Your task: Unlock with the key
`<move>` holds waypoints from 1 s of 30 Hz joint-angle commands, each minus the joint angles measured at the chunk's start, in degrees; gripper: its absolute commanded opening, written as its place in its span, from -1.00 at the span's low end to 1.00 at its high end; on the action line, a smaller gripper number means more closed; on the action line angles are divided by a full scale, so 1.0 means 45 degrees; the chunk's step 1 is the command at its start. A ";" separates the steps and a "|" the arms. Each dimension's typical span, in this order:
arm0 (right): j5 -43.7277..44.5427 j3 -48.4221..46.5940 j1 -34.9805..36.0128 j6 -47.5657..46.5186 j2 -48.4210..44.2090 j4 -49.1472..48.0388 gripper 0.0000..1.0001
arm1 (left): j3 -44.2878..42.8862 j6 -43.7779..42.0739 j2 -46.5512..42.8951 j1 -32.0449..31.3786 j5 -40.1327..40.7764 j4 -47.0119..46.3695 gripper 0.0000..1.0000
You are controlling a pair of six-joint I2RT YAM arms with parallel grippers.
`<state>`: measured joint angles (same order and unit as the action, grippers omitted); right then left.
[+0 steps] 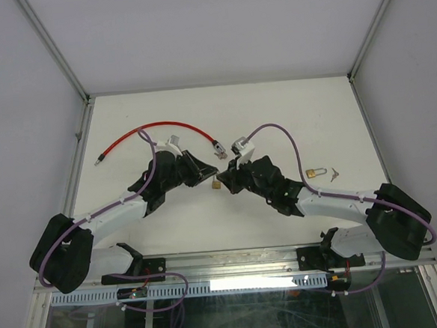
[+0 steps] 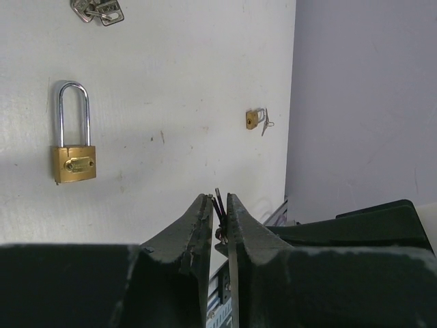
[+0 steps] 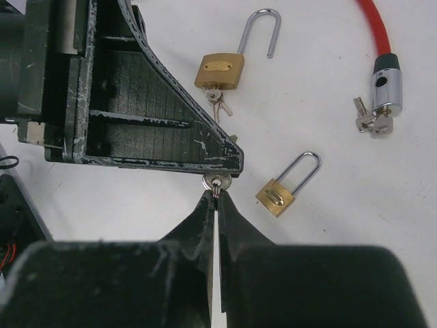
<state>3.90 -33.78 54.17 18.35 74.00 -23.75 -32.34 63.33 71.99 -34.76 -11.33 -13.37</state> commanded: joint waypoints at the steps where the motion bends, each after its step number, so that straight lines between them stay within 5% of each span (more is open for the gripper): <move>1: 0.0644 -0.0206 0.0169 0.0001 0.0059 -0.1095 -1.00 | 0.0064 -0.0016 -0.0628 0.0150 0.0267 -0.0685 -0.71; 14: 0.0740 -0.0113 0.0226 -0.0067 0.0063 -0.1272 -1.00 | 0.0171 0.0162 -0.1225 0.0147 0.0150 -0.0780 -0.30; 30: 0.0759 -0.0036 0.0325 -0.0168 0.0040 -0.1389 -1.00 | 0.0525 0.1229 -0.1700 0.0313 0.1700 0.0071 -0.45</move>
<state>6.70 -33.78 55.07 18.33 74.37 -25.12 -30.55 66.57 67.42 -34.28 -7.09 -11.49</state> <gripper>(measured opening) 0.009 0.283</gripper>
